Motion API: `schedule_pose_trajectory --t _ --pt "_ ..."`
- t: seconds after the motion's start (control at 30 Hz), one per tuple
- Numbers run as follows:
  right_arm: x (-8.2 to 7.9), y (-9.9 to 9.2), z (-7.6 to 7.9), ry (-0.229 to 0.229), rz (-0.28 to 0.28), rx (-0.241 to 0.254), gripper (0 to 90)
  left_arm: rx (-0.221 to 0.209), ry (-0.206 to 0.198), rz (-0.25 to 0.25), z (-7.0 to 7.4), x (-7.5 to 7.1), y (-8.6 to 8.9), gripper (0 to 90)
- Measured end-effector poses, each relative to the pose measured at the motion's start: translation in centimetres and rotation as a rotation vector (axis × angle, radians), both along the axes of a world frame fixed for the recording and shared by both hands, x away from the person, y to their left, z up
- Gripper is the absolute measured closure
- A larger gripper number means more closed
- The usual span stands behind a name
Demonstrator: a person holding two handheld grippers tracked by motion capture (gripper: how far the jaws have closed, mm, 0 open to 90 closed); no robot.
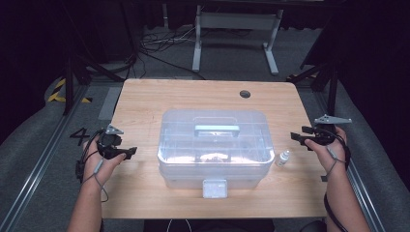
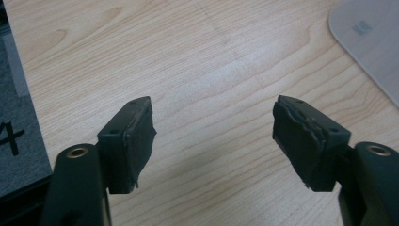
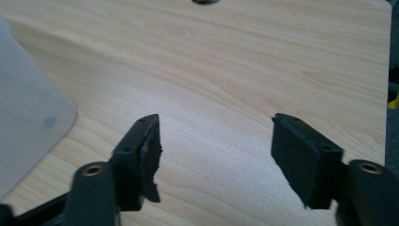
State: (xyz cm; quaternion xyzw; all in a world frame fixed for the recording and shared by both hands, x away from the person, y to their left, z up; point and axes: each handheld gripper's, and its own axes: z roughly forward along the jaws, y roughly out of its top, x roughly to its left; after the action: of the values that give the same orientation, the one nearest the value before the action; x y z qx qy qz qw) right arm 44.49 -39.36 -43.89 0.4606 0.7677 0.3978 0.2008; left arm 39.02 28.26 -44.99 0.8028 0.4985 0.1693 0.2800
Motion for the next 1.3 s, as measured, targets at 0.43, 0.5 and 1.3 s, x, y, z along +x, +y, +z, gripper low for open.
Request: schedule_pose_trajectory --t 0.43,0.5,1.3 --pt "-0.5 -0.2 -0.4 0.017 0.054 -0.053 45.8 -0.040 0.004 -0.049 0.2 0.7 -0.8 24.3" --pt "-0.4 -0.3 -0.4 0.023 0.090 -0.091 50.5 -0.035 0.014 -0.053 0.5 0.6 -1.0 26.1" --pt "-1.9 -1.0 0.0 0.074 0.015 -0.054 56.6 -0.059 -0.083 -0.205 9.7 -0.8 -4.3 31.5"
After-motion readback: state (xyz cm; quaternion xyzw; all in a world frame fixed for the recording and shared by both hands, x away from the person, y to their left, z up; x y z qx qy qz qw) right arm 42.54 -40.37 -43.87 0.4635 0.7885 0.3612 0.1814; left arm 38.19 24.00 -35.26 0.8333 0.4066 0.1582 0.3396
